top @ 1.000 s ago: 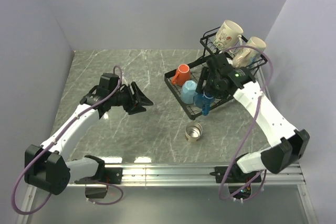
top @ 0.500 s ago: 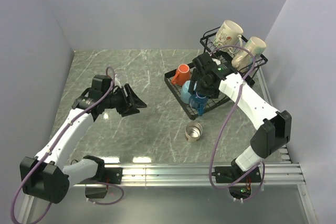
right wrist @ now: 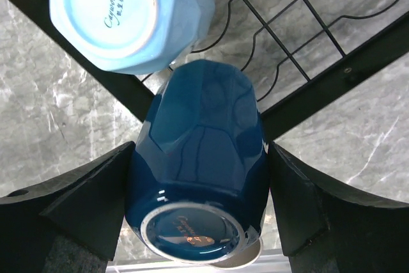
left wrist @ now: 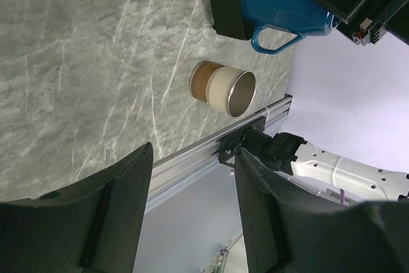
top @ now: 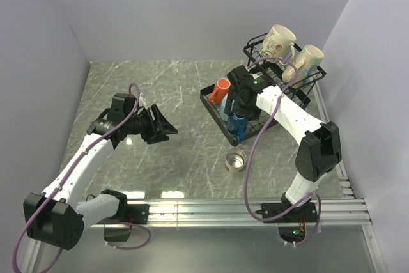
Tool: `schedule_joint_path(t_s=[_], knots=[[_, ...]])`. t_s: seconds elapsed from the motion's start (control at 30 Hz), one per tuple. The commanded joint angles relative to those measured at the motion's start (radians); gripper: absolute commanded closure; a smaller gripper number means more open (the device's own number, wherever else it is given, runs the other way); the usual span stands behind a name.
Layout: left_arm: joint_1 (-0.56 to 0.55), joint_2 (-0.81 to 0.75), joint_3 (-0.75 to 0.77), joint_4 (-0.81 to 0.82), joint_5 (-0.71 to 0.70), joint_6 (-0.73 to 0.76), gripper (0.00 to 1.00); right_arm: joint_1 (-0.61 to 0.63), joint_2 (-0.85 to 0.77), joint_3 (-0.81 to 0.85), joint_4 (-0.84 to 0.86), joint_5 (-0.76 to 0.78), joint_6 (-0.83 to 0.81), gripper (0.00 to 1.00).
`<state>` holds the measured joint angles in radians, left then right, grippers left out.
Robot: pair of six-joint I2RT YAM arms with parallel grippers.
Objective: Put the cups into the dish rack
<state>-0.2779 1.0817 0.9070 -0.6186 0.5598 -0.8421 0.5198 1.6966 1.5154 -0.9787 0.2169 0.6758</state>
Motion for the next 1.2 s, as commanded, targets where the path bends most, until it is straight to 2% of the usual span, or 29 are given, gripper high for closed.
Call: schedule_joint_path(t_s=[0.0,0.93,1.17], knots=[[0.003,-0.019,-0.002,-0.015,-0.004,0.031,0.41,0.006,-0.002,0.065,0.058,0.019,0.011,1.00],[0.009,-0.037,0.001,-0.063,-0.040,0.049,0.42,-0.032,0.089,0.114,0.133,-0.030,0.068,1.00],[0.013,-0.031,0.004,-0.053,-0.037,0.044,0.42,-0.024,0.063,0.029,0.158,-0.021,0.076,1.00]])
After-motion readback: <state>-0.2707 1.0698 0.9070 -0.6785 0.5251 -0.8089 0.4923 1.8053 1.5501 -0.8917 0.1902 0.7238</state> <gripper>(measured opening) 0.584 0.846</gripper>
